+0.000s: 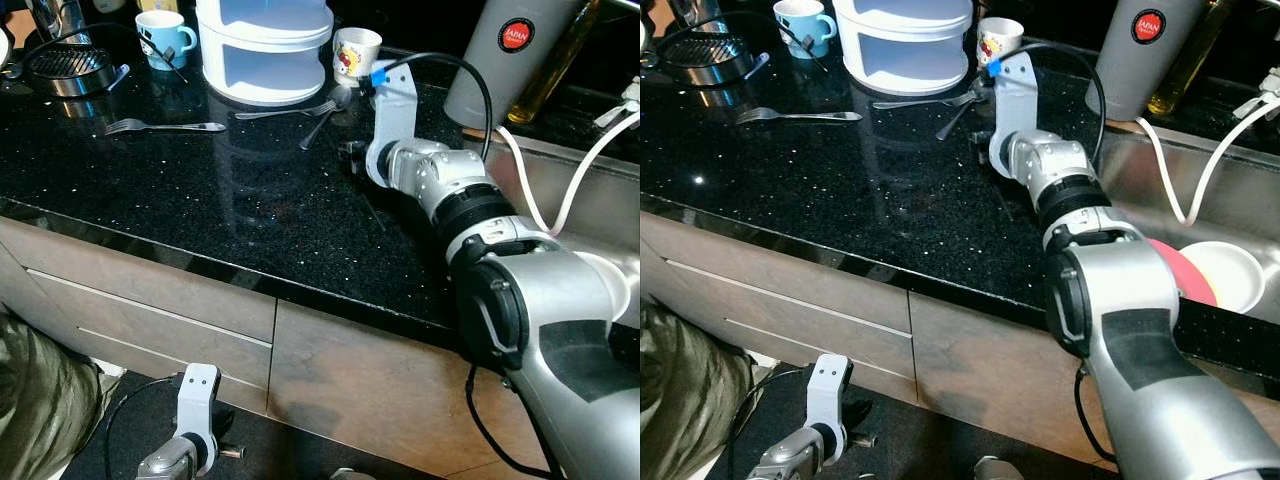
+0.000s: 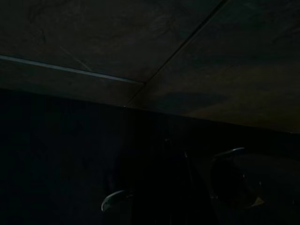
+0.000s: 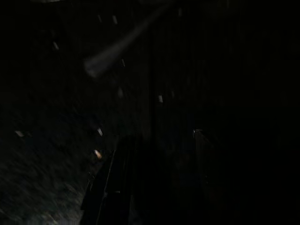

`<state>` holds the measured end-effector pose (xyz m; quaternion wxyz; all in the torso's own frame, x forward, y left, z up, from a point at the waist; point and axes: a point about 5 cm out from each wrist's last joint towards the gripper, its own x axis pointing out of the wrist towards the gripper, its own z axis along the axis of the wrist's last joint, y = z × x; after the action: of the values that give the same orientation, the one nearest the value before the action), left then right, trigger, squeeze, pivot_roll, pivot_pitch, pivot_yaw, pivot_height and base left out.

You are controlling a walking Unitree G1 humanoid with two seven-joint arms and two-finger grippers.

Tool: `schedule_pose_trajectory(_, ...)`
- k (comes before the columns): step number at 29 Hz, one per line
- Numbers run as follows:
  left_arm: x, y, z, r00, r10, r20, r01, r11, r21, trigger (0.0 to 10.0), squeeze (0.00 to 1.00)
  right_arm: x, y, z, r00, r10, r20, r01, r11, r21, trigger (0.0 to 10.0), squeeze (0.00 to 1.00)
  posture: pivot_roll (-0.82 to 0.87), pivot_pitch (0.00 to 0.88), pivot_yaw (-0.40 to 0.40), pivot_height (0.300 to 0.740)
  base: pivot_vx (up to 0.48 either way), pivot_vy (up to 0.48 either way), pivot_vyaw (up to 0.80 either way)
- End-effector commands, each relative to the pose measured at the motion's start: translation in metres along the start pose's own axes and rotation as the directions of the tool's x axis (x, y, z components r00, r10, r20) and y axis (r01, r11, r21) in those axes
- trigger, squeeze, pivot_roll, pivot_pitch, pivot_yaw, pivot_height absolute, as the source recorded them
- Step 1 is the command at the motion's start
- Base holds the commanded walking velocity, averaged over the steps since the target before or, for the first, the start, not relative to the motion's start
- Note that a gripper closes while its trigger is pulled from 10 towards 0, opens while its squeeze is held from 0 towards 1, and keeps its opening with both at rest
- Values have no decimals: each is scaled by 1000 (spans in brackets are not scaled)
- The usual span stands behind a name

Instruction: Kitchen organization

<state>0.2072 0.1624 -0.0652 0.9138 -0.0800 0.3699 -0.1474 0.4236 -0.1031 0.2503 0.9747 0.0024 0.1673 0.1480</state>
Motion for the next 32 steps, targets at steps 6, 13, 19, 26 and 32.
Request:
schedule_pose_trajectory(6, 0, -6, -9, 1000, -19, -25, 19, 1000, -7, 10000, 0, 1, 4, -10, 996, 59, -65, -56, 997, 48, 10000, 0, -1, 118, -72, 740, 0, 0, 0)
schedule_pose_trajectory(13, 0, -5, -7, 1000, -17, -24, 17, 1000, -5, 10000, 0, 1, 8, -23, 976, 122, -183, -136, 988, -69, 10000, 0, -3, 116, -69, 740, 0, 0, 0)
schedule_pose_trajectory(19, 0, -5, -7, 1000, -17, -25, 17, 1000, -5, 10000, 0, -2, 8, -34, 927, 208, -312, -282, 935, -213, 10000, 0, -17, 112, -68, 740, 0, 0, 0)
schedule_pose_trajectory(26, 0, -5, -7, 1000, -19, -24, 19, 1000, -6, 10000, 0, -5, 0, -34, 917, 213, -338, -307, 918, -253, 10000, 0, -16, 108, -68, 740, 0, 0, 0)
schedule_pose_trajectory(32, 0, -5, -5, 1000, -17, -20, 17, 1000, -6, 10000, 0, -10, -14, -39, 885, 232, -405, -368, 881, -298, 10000, 0, -16, 102, -67, 740, 0, 0, 0)
